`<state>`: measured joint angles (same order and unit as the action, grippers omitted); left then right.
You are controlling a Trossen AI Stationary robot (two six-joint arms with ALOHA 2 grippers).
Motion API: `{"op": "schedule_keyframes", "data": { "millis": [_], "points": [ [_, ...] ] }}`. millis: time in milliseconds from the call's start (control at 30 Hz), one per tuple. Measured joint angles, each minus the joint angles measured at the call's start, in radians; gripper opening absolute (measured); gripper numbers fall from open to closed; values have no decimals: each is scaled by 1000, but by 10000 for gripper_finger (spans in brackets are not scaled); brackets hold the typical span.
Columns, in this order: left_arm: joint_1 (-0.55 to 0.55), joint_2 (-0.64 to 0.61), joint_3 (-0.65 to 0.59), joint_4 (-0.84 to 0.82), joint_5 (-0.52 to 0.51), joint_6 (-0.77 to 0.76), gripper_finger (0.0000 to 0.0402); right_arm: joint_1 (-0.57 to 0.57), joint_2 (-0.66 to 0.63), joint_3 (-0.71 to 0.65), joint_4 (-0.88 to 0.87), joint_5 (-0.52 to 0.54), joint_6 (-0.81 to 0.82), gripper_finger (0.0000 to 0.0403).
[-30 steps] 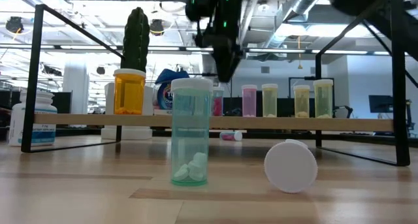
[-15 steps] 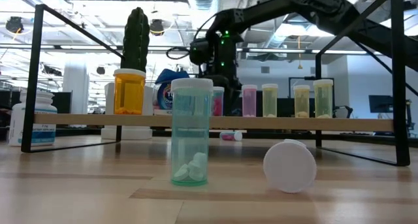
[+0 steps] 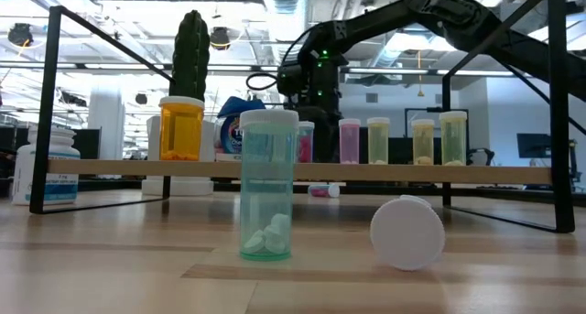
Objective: Pick and place medicine bottles onto shelf by color
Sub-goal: Put the blue pill bottle on the shelf
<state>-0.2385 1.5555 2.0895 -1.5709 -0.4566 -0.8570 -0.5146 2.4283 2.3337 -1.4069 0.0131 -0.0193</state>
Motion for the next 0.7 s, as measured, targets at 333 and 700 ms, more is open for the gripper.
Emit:
{"op": "schedule_keyframes", "data": {
  "millis": [333,700],
  "points": [
    [5,0,0,0,7,-3,256,14,17,-1,78,-22,3,186],
    [4,0,0,0,27,-23,256,10,57,0,82,-42,-8,186]
  ]
}}
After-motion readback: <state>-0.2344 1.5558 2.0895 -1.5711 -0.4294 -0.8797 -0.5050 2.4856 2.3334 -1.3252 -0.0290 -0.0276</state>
